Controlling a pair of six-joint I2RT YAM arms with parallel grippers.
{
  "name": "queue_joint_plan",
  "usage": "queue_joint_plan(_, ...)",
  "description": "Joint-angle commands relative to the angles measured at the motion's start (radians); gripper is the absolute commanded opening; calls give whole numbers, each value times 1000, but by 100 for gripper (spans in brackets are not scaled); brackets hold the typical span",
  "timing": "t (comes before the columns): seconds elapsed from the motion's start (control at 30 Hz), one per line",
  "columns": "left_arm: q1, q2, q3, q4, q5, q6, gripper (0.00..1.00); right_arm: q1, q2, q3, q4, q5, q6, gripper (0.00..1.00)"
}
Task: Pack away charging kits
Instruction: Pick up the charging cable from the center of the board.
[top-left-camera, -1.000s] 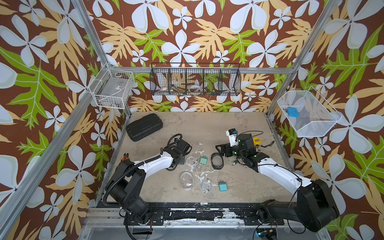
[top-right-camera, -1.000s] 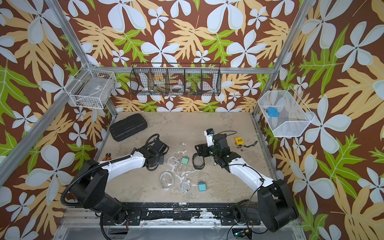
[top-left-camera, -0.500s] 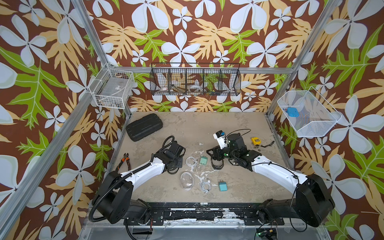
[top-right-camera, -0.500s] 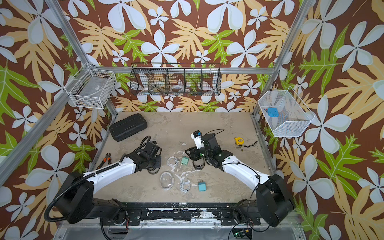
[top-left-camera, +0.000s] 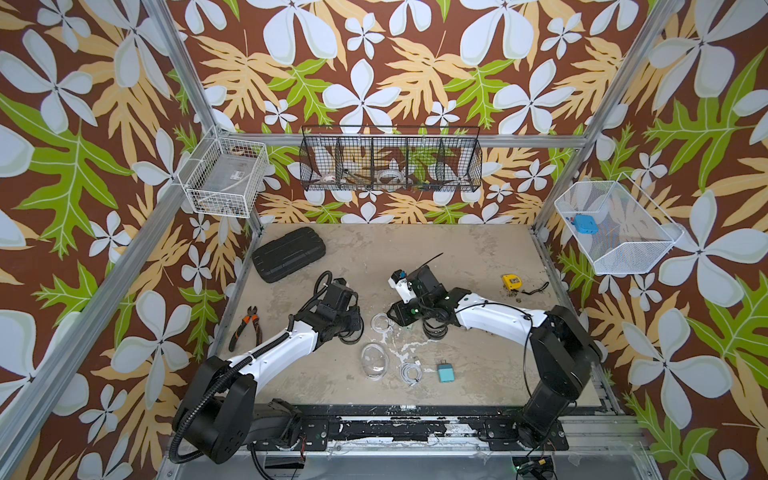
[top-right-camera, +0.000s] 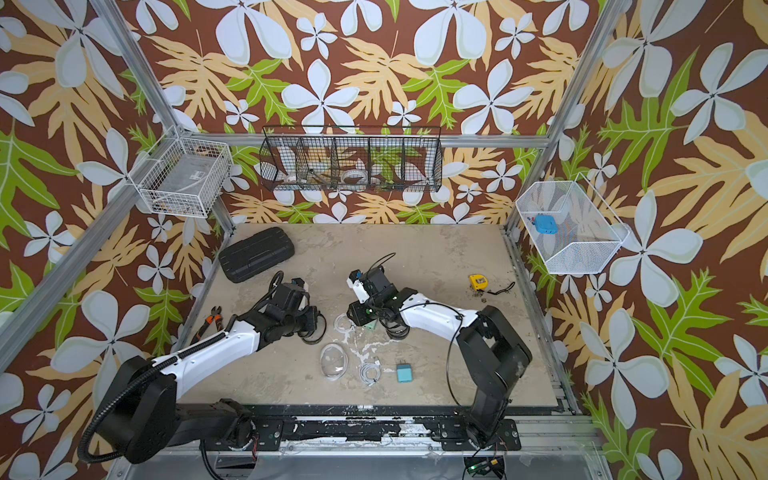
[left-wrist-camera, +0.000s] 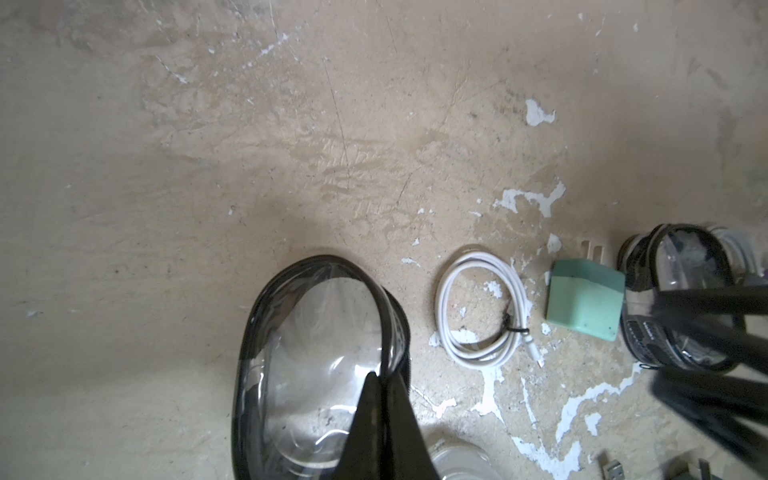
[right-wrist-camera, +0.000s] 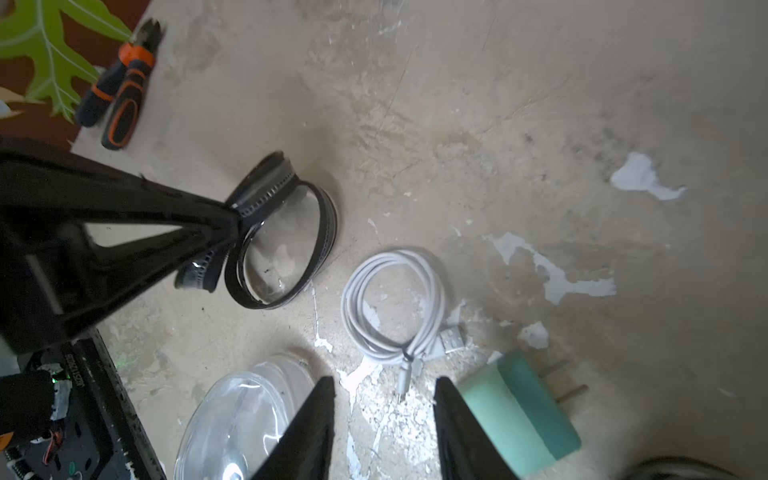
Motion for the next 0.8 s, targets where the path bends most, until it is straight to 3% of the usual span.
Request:
queue_joint_plan(0.0, 12, -8, -4, 38, 32, -25, 0, 19, 72, 62, -66, 56, -31, 40)
queue_joint_plan(0.23, 16, 2, -5, 36, 36, -21, 0, 36, 177, 154, -144, 173, -42, 37)
queue_joint_plan(0.77, 16, 8, 10, 29, 24, -25, 0, 36, 243, 161, -136, 134, -50, 34)
